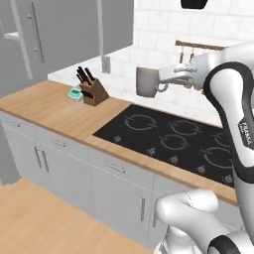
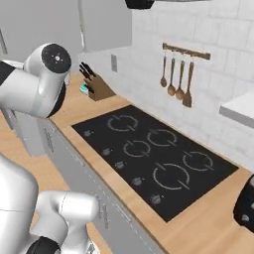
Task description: Gather all objects into one cabinet and sort the glasses and bowls to opposite sides.
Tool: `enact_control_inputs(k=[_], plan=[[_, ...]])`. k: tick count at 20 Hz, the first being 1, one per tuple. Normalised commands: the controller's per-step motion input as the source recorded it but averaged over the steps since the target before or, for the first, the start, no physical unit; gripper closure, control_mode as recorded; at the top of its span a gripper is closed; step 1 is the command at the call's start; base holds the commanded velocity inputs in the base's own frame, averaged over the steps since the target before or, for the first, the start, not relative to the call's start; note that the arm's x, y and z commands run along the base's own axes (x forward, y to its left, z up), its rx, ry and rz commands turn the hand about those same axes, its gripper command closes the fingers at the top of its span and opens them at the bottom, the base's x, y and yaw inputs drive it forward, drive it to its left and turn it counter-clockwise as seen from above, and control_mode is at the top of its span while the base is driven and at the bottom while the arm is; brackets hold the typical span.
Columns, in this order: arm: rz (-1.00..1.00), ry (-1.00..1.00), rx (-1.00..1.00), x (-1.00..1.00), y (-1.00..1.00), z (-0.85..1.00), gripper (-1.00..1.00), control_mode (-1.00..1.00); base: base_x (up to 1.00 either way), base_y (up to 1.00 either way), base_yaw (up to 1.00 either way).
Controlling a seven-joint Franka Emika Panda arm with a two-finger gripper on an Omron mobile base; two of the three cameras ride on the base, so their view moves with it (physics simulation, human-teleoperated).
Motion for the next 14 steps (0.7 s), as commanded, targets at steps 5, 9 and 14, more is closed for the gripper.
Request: enact_control_inputs(k=[5, 9, 14], plan=[[0.0, 0.0, 0.0, 0.0, 0.0, 0.0, 1.0, 1.0, 0.24, 0.47, 0.59], [0.0, 0.0, 0.0, 0.0, 0.0, 0.0, 1.0, 1.0, 0.28, 0.47, 0.61], [0.0, 0.0, 0.0, 0.0, 0.0, 0.0, 1.0, 1.0, 0.3, 0.5, 0.58]])
